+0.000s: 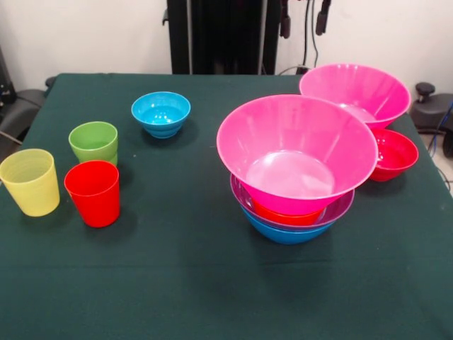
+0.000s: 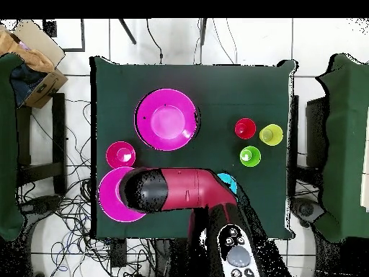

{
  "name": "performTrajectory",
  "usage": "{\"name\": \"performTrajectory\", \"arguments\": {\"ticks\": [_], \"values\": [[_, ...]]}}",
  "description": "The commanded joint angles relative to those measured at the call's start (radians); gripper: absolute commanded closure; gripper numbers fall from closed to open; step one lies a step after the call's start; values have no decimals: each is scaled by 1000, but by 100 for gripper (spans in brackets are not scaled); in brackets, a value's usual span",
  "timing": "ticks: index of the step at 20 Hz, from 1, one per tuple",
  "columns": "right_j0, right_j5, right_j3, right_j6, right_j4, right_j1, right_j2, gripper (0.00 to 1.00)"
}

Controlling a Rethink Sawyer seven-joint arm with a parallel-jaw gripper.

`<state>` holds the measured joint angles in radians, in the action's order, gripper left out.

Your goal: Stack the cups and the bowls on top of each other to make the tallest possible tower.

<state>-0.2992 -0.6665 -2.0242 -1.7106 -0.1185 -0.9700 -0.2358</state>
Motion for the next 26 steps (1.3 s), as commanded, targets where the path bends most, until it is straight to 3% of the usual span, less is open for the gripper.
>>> {"name": "performTrajectory", "arguments": {"ticks": [1, 6, 10, 18, 26], "values": [[8, 135, -77, -147, -12, 75, 12, 0], [-5, 172, -78, -96, -81, 104, 38, 0], [-32, 180, -110, -71, -53, 71, 19, 0], [81, 294, -62, -154, -71, 173, 73, 0], [121, 243, -23, -137, -26, 225, 90, 0]]}}
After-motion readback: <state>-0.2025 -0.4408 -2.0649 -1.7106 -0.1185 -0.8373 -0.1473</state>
